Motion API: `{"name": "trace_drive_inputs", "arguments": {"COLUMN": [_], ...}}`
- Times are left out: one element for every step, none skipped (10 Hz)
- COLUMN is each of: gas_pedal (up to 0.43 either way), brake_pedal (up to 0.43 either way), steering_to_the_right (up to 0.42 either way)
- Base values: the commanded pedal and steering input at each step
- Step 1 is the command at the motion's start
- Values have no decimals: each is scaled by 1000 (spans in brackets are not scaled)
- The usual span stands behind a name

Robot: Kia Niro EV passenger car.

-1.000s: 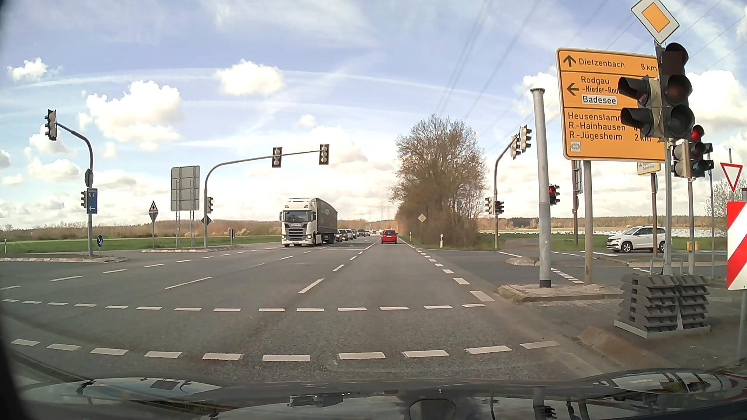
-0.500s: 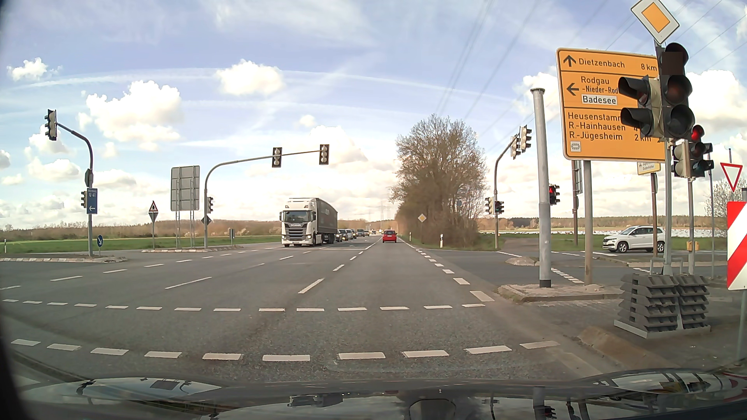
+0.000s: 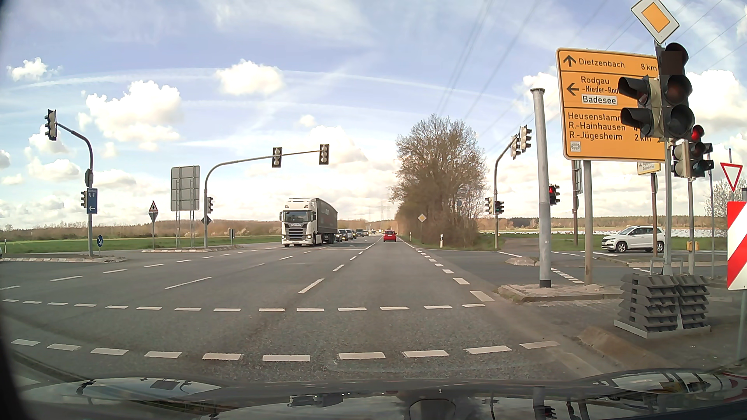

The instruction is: Follow the waypoints while adhering to traffic rules and regulations

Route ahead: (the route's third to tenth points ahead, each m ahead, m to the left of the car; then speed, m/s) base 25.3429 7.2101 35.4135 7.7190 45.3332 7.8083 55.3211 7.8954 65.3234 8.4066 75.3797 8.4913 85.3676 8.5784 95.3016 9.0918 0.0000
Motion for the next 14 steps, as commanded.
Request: {"name": "trace_drive_inputs", "arguments": {"gas_pedal": [0, 0, 0, 0, 0, 0, 0, 0, 0, 0, 0, 0, 0, 0], "brake_pedal": [305, 305, 305, 305, 305, 305, 305, 305, 305, 305, 305, 305, 305, 305], "steering_to_the_right": [-4, -4, -4, -4, -4, -4, -4, -4, -4, -4, -4, -4, -4, -4]}}
